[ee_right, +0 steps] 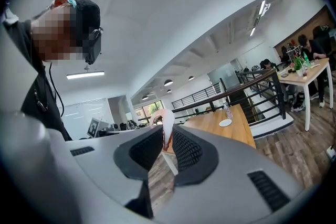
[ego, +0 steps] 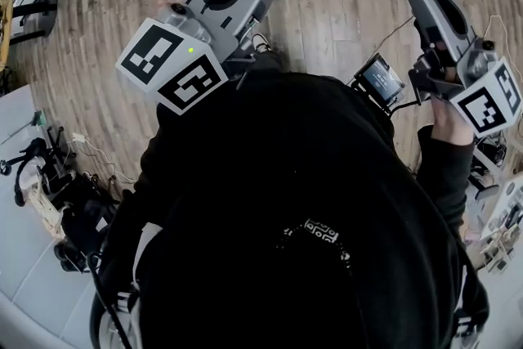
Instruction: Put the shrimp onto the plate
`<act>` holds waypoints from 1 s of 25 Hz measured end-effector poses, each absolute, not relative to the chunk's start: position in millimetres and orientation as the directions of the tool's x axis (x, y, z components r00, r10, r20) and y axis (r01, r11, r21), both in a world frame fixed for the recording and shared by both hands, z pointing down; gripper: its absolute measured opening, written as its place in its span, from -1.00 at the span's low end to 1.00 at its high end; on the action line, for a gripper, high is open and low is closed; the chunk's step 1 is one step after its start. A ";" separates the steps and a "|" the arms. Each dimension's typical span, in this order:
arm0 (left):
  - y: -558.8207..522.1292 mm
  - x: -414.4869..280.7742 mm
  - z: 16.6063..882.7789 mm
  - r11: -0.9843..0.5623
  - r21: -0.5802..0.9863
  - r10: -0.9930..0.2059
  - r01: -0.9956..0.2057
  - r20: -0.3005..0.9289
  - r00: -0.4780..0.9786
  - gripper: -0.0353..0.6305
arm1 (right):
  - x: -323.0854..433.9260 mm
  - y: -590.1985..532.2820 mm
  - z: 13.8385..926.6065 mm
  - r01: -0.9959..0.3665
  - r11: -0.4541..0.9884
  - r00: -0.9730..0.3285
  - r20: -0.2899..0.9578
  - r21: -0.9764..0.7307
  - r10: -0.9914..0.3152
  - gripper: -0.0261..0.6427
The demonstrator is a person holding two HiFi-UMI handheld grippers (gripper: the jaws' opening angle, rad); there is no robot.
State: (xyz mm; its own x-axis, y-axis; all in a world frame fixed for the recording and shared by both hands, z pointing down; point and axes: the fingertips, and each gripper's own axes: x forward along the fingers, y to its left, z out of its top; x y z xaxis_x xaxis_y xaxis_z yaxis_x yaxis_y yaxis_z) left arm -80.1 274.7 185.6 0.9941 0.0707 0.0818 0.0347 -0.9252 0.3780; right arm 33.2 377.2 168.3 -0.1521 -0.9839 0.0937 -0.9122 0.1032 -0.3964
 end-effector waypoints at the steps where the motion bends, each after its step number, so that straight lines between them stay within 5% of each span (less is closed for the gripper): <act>1: 263.3 -75.9 189.4 -0.923 0.383 0.074 0.037 0.081 0.994 -0.88 | 37.0 365.2 170.9 -0.912 0.100 -0.151 0.097 -0.397 -0.984 -0.73; 25: 79.2 -109.7 201.5 -0.897 0.435 0.082 0.077 -0.007 0.997 -0.88 | -4.5 150.1 166.5 -0.925 0.120 -0.196 0.183 -0.360 -0.963 -0.73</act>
